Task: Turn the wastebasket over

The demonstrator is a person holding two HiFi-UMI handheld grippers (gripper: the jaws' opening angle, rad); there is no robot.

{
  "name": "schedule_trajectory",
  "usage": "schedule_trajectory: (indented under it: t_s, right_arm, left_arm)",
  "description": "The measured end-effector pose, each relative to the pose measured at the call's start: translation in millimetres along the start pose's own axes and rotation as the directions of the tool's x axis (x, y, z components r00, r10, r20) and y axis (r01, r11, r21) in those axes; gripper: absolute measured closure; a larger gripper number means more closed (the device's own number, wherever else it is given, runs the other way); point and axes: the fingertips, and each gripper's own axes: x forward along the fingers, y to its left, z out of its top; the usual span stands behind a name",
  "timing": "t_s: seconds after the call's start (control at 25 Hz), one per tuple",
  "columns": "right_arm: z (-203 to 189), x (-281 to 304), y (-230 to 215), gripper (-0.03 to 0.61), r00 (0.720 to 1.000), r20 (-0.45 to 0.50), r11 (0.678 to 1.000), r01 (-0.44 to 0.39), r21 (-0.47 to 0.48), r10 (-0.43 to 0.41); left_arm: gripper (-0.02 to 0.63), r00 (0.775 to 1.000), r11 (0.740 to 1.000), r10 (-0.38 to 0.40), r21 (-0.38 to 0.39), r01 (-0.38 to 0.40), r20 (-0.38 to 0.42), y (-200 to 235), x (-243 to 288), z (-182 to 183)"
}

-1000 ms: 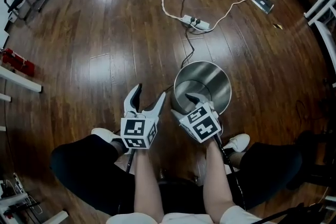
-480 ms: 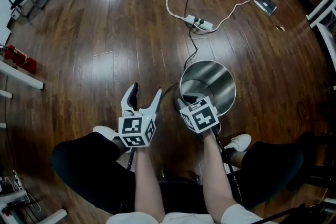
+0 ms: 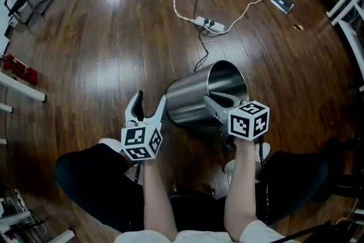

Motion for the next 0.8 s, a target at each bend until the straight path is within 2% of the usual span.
schedule_trajectory:
  t_s: [0.12,0.2,0.36,0.56,0.72,0.8]
  right_arm:
    - [7,-11,-7,0.543,0.989,0.128,0.988,-0.088,0.128,0.071]
    - [6,-19,-16,0.543,0.983,0.171,0.983,-0.088,0.158,0.061]
    - [3,-45,-49,0.545,0.981,0.181,0.981,0.032,0.189,-0.067]
    - [-10,-76,-84,0.534,0.966,0.147,0.97,0.192,0.152,-0.214]
    - [-28,-105,-129,0.511,0.917,0.118,0.918,0.359,0.17,-0.38]
    - [-41,-120,-153,0.503,0.9,0.105,0.894,0.397,0.207,-0.424]
  left_arm:
    - [0.268,1.0,1.0,0.008,-0.009,-0.008,-0.004,2,-1,-1]
    - [0.272,1.0,1.0,0.008,-0.01,-0.009,-0.012,2,0,-4]
    - [0.273,1.0,1.0,-0.01,-0.003,0.01,-0.029,-8,3,-11]
    - [0.275,0.996,0.998,-0.059,0.007,0.06,-0.069,-31,9,-27]
    - [0.275,0.989,0.994,-0.103,0.008,0.105,-0.108,-53,14,-45]
    - [0.275,0.985,0.993,-0.119,0.009,0.121,-0.125,-63,17,-53]
